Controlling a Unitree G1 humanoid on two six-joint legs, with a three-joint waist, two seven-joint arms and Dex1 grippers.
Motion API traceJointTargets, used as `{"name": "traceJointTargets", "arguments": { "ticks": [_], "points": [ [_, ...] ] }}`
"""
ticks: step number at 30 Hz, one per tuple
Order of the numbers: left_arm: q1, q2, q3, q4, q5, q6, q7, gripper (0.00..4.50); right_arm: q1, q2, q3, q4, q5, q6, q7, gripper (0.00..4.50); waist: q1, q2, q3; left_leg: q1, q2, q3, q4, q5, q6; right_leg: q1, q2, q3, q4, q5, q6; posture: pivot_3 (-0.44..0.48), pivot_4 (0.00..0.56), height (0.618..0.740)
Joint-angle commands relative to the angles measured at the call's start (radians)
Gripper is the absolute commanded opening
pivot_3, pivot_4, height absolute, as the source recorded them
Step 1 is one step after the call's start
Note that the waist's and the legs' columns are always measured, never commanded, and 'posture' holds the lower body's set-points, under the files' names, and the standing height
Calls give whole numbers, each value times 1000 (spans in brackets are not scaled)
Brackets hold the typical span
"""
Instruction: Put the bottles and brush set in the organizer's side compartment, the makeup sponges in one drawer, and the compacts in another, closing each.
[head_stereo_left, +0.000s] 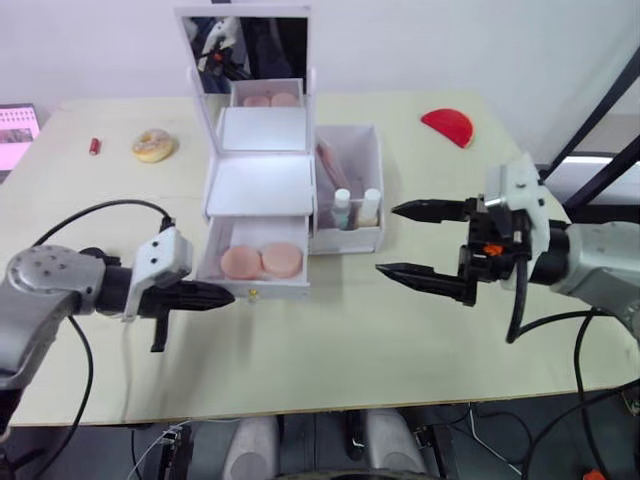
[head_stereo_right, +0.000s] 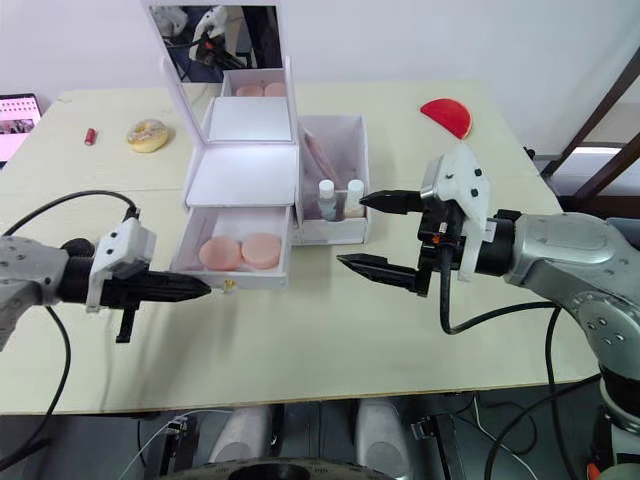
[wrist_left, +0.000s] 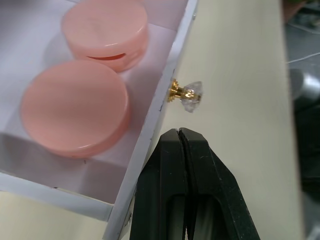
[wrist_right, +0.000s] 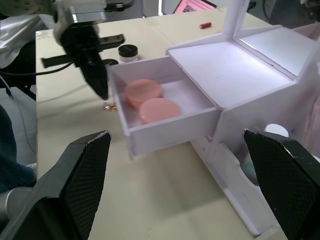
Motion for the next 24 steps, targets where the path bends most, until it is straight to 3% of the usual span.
{"name": "traceJointTargets", "arguments": {
  "ticks": [1,7,24],
  "points": [
    [-68,-21,-26,29,19,-17,23,38,-13,1,-20,-22,16,-9,-10,4500,4,0,0,0,0,0,0,0,0,0,0,0,0,0,0,0,150,739],
    [-168,-72,-116,127,100,-65,39,38,-4,-3,-24,-33,23,-8,-19,4500,2,0,0,-1,0,0,0,0,0,0,0,0,-1,1,-1,0,150,739],
    [-331,-229,-190,302,204,-132,112,38,7,-11,-35,-48,37,-11,-32,4500,3,-1,0,-2,0,-1,0,0,0,0,1,0,0,1,-1,0,150,739]
  ]
}}
